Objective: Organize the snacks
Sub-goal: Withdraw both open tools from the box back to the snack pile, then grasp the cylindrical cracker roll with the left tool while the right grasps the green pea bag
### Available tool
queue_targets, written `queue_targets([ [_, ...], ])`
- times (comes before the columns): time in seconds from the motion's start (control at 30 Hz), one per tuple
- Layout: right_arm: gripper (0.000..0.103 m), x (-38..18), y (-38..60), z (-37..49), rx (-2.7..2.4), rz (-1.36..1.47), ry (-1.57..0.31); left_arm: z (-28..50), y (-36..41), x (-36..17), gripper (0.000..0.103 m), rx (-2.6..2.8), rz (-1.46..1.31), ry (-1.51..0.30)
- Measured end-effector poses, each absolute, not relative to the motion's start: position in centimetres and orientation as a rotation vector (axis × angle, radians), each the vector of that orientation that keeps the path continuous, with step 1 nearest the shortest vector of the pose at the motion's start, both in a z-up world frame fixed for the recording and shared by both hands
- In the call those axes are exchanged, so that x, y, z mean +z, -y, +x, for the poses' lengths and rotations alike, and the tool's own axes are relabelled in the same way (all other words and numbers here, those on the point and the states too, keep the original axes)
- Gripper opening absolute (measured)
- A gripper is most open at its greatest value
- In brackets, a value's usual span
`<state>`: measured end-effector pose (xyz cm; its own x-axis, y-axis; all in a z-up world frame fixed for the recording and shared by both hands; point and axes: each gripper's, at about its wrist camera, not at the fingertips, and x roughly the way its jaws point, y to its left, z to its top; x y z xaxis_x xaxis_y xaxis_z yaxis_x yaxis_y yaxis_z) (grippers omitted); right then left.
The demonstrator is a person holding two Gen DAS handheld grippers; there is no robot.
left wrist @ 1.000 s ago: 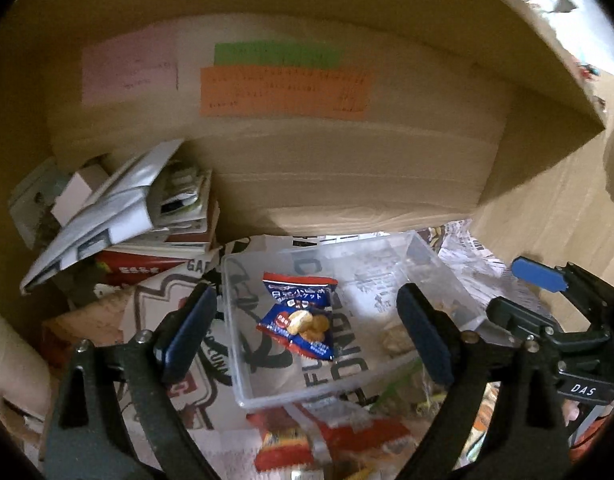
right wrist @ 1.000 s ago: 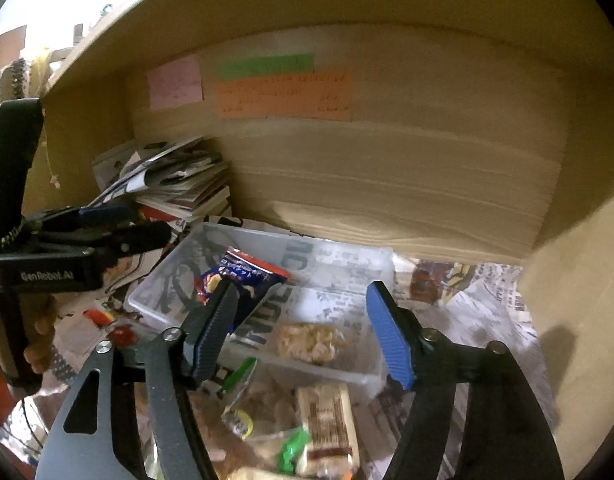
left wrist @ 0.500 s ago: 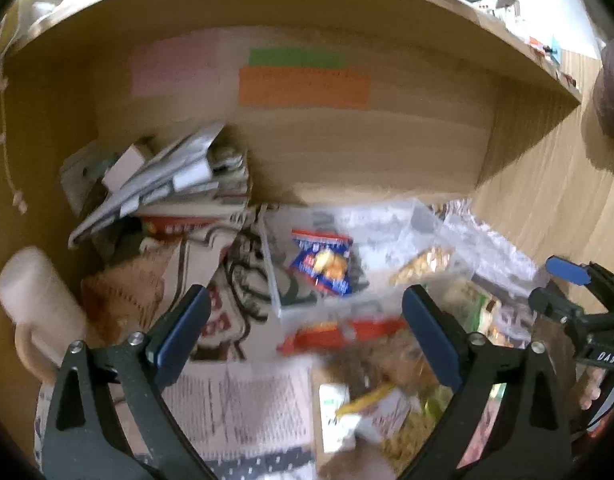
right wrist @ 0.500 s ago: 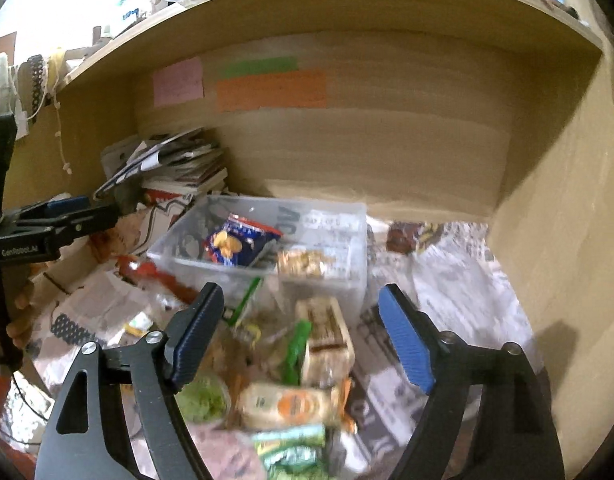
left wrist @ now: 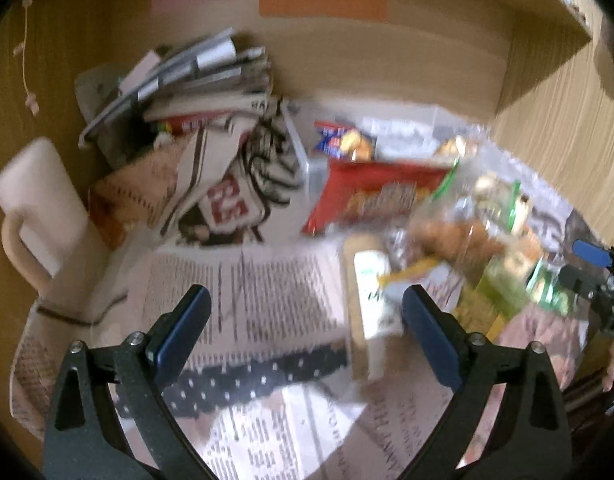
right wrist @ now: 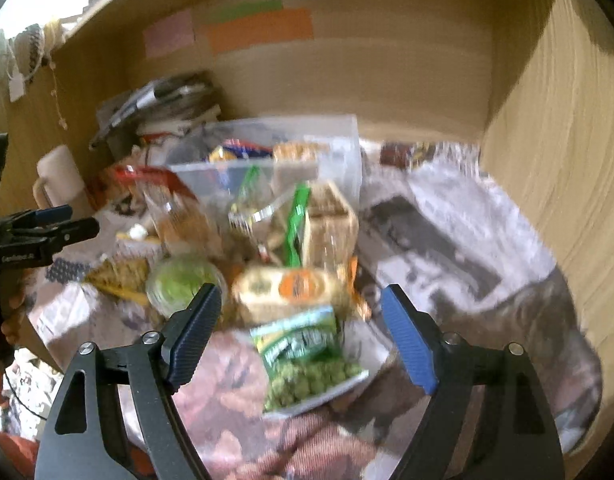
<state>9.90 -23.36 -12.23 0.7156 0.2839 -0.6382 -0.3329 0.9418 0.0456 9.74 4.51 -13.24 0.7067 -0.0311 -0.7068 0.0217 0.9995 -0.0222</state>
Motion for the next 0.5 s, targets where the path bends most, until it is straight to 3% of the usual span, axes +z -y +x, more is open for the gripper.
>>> queue_targets([
  [0.5, 0.080, -15.2, 23.1, 10.0, 0.349, -0.094, -0.757, 10.8, -2.1, -16.7, 0.094, -0.042, 0.012, -0.829],
])
